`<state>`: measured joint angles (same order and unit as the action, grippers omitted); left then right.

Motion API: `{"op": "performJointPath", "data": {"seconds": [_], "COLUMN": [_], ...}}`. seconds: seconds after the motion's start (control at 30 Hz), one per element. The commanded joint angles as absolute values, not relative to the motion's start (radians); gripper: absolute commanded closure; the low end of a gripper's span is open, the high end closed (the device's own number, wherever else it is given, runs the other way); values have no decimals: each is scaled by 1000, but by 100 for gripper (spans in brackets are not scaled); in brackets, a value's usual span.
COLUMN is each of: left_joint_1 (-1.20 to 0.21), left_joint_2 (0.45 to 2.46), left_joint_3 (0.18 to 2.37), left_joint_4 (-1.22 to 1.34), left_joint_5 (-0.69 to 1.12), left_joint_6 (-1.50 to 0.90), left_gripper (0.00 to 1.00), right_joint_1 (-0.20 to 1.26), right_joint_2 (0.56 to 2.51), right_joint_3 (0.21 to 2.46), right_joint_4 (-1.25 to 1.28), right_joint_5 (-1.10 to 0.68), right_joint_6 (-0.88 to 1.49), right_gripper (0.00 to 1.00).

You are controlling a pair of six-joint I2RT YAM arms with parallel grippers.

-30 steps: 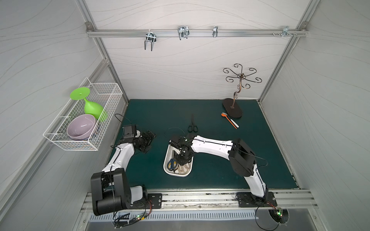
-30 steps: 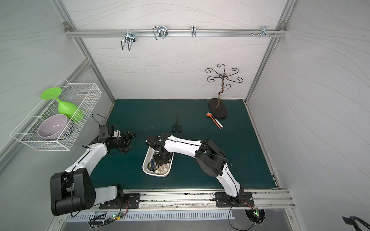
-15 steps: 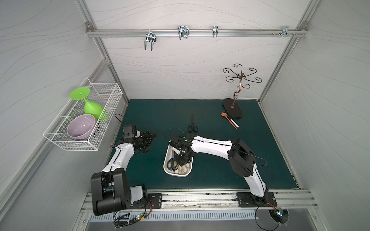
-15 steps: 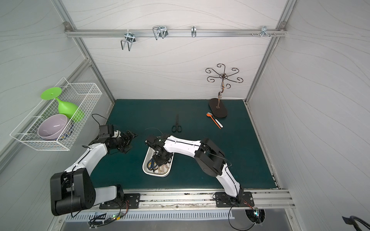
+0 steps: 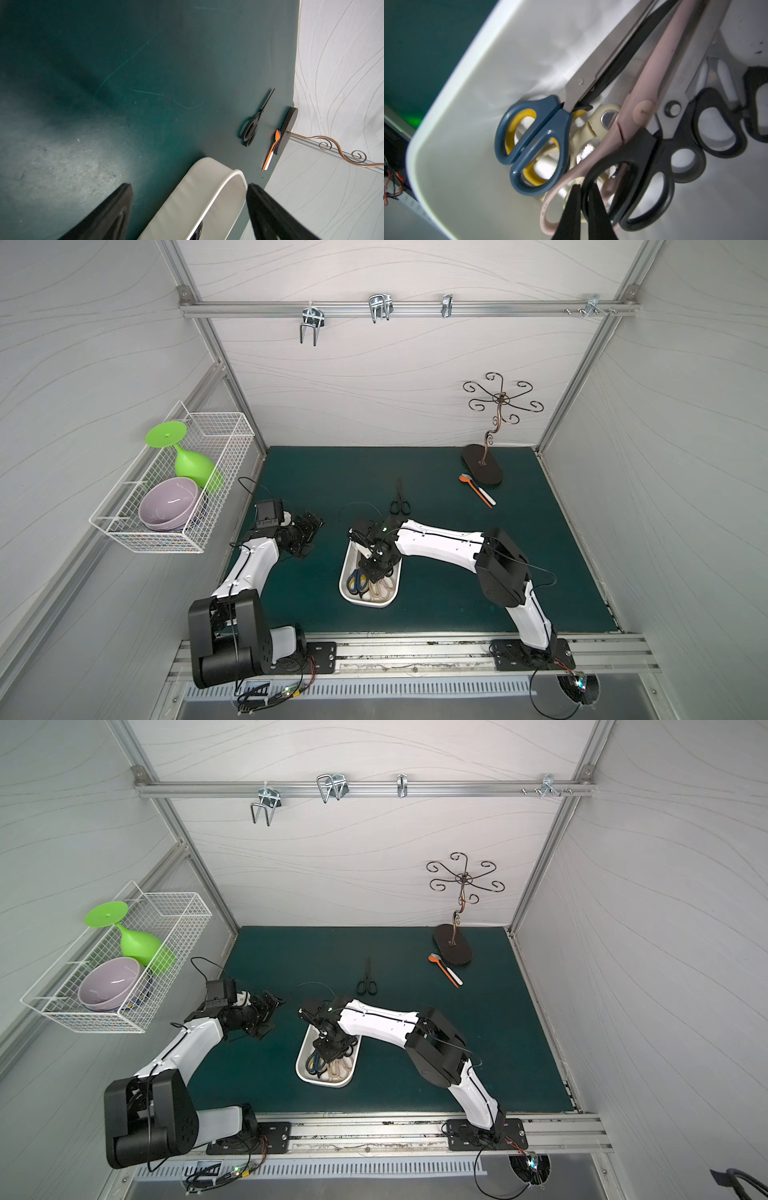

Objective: Take the scissors out of the storage box
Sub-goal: Pick up the scissors from the storage box.

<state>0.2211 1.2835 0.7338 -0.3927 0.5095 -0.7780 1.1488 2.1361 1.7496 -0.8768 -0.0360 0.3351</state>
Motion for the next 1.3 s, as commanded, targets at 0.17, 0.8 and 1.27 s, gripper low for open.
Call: {"op": "performJointPath", "data": {"seconds": [0.17, 0.8, 1.27], "left_joint_1": [227, 227, 226], "left_joint_2": [1284, 1282, 1292], "left_joint_3": [738, 731, 732], "left_joint_4": [-381, -376, -364], "left_joint_5": [518, 514, 520], "left_joint_6": [-771, -766, -778], "left_gripper": [10, 10, 10], "right_joint_1": [1140, 1138, 1140], "right_joint_2": [2096, 2043, 1894], "right_joint_3": [1779, 1830, 1808], "right_joint_4": [-892, -941, -995], "right_joint_5": [-19, -11, 15], "right_joint_6": [313, 315, 323], "right_gripper": [100, 100, 100]}}
